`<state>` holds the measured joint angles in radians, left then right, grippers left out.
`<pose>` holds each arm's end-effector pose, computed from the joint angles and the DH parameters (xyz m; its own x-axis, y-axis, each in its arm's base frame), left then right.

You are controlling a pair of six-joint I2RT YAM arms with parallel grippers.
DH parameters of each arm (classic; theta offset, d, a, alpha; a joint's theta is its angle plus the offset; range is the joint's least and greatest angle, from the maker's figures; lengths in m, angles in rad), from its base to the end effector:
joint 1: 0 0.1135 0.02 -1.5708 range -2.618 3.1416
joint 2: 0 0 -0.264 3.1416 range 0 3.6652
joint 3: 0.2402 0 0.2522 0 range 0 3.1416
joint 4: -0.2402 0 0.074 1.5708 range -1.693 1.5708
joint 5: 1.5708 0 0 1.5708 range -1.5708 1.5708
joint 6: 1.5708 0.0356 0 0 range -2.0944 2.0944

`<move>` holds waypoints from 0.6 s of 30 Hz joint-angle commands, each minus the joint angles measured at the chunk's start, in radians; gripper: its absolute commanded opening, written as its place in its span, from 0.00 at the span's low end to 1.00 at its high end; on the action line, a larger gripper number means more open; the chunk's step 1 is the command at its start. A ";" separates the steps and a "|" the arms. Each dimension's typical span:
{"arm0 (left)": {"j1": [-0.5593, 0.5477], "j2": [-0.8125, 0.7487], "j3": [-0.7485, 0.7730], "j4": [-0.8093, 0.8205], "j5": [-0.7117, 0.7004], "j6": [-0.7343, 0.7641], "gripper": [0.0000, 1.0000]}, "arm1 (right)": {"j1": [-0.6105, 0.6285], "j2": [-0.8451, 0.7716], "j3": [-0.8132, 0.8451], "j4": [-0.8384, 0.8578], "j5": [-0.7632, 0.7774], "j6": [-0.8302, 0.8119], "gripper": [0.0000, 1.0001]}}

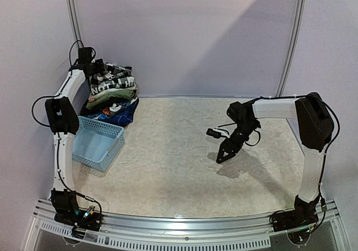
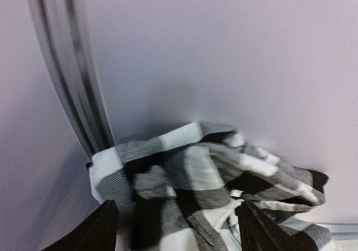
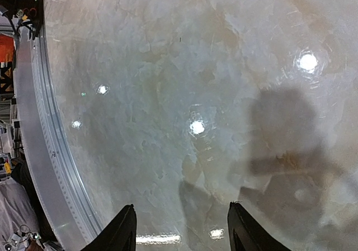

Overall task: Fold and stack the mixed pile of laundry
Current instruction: Place the square-folded shirt at the corner of the board, then adjust the square-folded shirt at the corner of the board.

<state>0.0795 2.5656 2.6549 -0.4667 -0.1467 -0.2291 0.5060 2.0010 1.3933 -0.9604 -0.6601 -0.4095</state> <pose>0.5793 0.0514 0.2986 -0.3091 -0.2500 -0.9176 -0.2918 0.9432 -0.1587 0.3093 0.1964 0.1607 -0.6494 -0.7194 -0.2466 -0.7008 0.4401 0.5614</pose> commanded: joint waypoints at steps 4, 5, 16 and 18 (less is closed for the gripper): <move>-0.138 -0.260 -0.184 0.036 0.008 0.229 0.77 | 0.006 -0.064 -0.034 0.006 0.006 -0.020 0.57; -0.140 -0.255 -0.175 0.011 0.079 0.229 0.77 | 0.006 -0.066 -0.036 0.006 0.002 -0.020 0.57; -0.217 -0.057 -0.031 -0.139 0.074 0.363 0.87 | 0.006 -0.064 -0.042 0.002 -0.027 -0.027 0.57; -0.226 -0.033 -0.029 -0.137 0.039 0.401 0.88 | 0.006 -0.059 -0.041 0.000 -0.031 -0.028 0.57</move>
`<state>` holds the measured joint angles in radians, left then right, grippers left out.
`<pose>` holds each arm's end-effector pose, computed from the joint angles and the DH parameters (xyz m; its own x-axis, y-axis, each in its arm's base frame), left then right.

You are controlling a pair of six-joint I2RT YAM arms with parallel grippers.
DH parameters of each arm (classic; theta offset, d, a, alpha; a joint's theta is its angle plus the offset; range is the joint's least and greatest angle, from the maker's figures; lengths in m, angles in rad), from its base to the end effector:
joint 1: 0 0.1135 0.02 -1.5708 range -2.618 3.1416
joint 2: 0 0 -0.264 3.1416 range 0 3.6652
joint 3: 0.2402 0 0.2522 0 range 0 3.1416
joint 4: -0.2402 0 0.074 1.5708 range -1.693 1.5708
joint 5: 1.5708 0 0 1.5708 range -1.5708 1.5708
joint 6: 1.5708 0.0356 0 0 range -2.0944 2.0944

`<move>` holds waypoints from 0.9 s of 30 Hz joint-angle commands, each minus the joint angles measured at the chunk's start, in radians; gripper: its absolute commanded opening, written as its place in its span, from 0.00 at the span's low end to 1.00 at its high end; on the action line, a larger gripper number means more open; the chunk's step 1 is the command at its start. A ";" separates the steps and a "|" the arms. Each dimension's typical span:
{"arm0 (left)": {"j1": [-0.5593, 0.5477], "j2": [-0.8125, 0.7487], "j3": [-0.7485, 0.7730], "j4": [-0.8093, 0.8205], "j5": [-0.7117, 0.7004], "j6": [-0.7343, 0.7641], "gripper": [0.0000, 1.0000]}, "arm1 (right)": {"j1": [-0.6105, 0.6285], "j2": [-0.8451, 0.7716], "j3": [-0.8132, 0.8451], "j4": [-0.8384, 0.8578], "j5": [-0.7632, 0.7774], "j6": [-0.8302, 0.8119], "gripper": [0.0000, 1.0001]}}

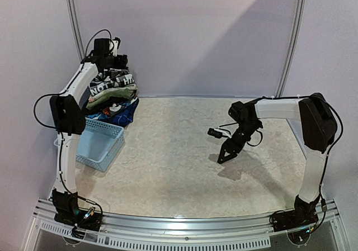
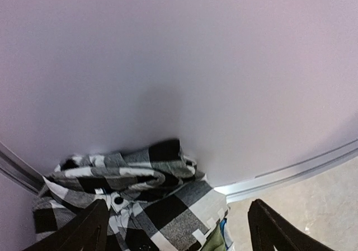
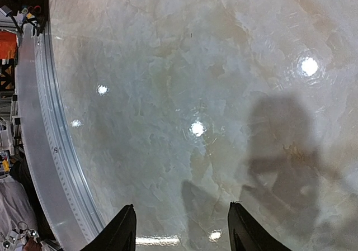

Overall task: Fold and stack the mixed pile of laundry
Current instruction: Adjust the square-folded shirt at the corner of the board.

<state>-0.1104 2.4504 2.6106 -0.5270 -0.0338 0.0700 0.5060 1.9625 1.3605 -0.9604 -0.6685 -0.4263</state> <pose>0.5547 -0.0603 0.3408 -0.3501 0.1091 -0.9303 0.1035 0.9916 0.0774 0.3020 0.1926 0.1663 -0.6372 -0.7241 -0.2639 -0.7121 0.4223 0.5608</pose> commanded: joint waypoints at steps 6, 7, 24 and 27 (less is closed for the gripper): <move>-0.038 0.136 0.011 -0.077 -0.119 0.159 0.88 | 0.005 0.001 0.004 -0.008 -0.034 -0.012 0.57; -0.040 0.144 0.011 -0.073 -0.133 0.167 0.88 | 0.006 0.008 0.010 -0.011 -0.037 -0.012 0.57; -0.048 0.151 -0.026 -0.002 -0.147 0.242 0.57 | 0.006 0.040 0.026 -0.027 -0.040 -0.015 0.56; -0.046 0.153 -0.037 -0.008 -0.128 0.240 0.65 | 0.006 0.037 0.025 -0.029 -0.037 -0.015 0.56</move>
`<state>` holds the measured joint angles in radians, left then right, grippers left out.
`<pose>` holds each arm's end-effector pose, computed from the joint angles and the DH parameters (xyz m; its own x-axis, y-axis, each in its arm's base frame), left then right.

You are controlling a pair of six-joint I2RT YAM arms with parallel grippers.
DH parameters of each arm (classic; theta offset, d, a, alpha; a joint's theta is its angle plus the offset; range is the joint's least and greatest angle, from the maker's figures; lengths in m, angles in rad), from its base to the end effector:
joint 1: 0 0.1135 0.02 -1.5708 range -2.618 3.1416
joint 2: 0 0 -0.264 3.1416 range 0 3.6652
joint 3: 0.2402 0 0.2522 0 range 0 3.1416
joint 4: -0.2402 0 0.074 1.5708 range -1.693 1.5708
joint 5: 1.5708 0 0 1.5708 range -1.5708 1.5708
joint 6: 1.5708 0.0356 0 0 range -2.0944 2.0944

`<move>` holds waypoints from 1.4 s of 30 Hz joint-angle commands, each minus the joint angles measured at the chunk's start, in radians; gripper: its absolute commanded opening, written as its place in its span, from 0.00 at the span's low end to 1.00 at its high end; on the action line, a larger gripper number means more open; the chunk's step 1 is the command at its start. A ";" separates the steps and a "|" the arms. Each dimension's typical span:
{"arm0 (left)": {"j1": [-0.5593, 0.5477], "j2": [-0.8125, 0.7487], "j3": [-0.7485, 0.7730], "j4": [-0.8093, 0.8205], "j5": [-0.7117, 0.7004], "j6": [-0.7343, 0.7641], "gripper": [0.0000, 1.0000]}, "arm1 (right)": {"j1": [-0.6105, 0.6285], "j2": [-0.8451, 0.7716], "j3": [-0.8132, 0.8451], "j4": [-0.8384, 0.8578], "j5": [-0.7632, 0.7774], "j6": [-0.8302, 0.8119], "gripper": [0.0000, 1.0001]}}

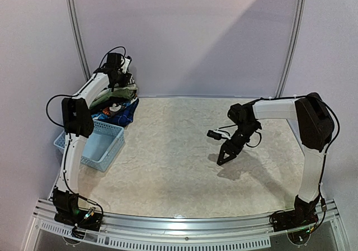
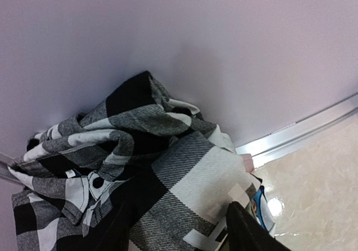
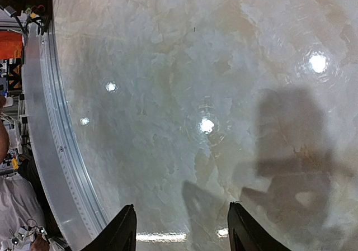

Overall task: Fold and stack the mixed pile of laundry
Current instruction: Adjust the square-folded shirt at the corner of the board.

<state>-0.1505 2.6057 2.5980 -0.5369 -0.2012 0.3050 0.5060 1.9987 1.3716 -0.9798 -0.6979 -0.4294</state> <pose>0.5800 -0.0808 0.2500 -0.4952 0.3727 -0.7848 0.1328 0.9252 0.3556 0.3033 0.1942 0.1573 -0.6486 -0.7241 -0.2345 -0.6831 0.4179 0.5989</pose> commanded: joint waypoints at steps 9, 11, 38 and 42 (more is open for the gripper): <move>0.001 0.058 0.009 0.035 0.001 0.017 0.44 | 0.005 0.001 0.012 -0.009 0.002 -0.012 0.56; 0.002 0.048 0.013 0.041 -0.007 0.021 0.17 | 0.006 0.010 0.015 -0.010 0.002 -0.012 0.56; 0.008 -0.458 -0.622 0.137 0.155 0.304 0.00 | 0.006 -0.100 -0.052 0.020 0.003 -0.017 0.56; 0.004 -0.413 -0.625 0.106 0.171 0.306 0.00 | 0.006 -0.086 -0.043 0.014 0.001 -0.017 0.56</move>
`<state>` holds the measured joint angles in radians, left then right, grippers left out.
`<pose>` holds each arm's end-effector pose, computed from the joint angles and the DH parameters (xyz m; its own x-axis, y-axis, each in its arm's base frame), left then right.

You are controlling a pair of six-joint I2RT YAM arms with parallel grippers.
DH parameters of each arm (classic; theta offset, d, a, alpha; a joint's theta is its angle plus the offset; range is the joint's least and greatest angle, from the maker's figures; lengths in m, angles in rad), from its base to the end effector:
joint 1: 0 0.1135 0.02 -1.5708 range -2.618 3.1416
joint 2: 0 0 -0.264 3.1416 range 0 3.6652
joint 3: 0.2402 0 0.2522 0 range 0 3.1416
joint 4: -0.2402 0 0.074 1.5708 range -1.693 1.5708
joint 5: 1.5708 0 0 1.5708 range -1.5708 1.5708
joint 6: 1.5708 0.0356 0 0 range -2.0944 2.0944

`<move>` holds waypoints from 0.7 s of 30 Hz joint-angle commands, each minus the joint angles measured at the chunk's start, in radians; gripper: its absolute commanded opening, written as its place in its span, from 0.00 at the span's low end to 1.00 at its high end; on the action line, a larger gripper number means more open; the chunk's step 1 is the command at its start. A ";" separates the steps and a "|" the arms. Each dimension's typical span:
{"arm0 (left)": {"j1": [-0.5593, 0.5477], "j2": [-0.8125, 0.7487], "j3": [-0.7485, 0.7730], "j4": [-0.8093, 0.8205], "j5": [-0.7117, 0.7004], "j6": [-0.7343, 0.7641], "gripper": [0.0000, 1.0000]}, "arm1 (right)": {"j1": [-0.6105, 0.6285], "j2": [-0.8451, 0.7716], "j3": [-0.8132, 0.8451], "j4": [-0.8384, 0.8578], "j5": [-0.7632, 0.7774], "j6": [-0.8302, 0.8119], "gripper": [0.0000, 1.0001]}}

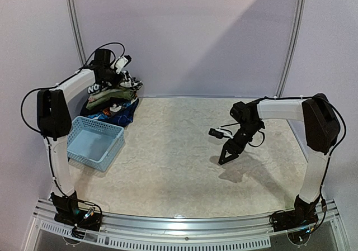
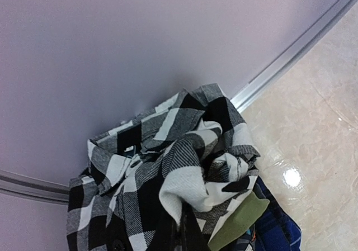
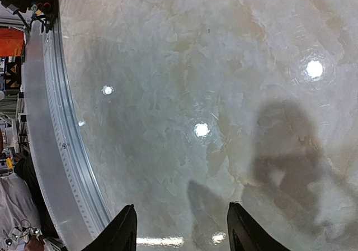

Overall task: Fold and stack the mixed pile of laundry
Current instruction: Adjust the square-folded shirt at the corner of the board.

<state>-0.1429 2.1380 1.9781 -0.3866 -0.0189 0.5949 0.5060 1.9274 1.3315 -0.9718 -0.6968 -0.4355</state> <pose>0.5018 -0.0715 0.2994 -0.3552 0.6172 -0.7021 0.3930 0.7800 0.4869 0.2941 0.1891 0.1718 -0.6355 -0.7220 -0.2735 -0.7076 0.4029 0.5805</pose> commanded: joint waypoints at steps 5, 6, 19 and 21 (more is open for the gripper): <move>-0.015 0.065 -0.009 -0.065 -0.009 0.011 0.00 | 0.005 -0.005 0.000 0.005 -0.002 -0.012 0.56; -0.014 0.064 -0.011 -0.066 -0.014 0.012 0.00 | 0.006 -0.003 0.001 0.005 -0.003 -0.012 0.56; -0.009 -0.024 0.123 -0.200 0.145 -0.233 0.66 | -0.005 -0.026 0.049 -0.050 0.003 -0.041 0.56; -0.006 -0.029 0.155 -0.223 0.173 -0.289 0.68 | -0.020 -0.060 0.052 -0.036 0.027 -0.045 0.57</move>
<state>-0.1493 2.1738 2.0674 -0.5655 0.0792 0.4519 0.5030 1.9270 1.3529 -0.9997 -0.6937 -0.4526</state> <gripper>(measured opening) 0.661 0.561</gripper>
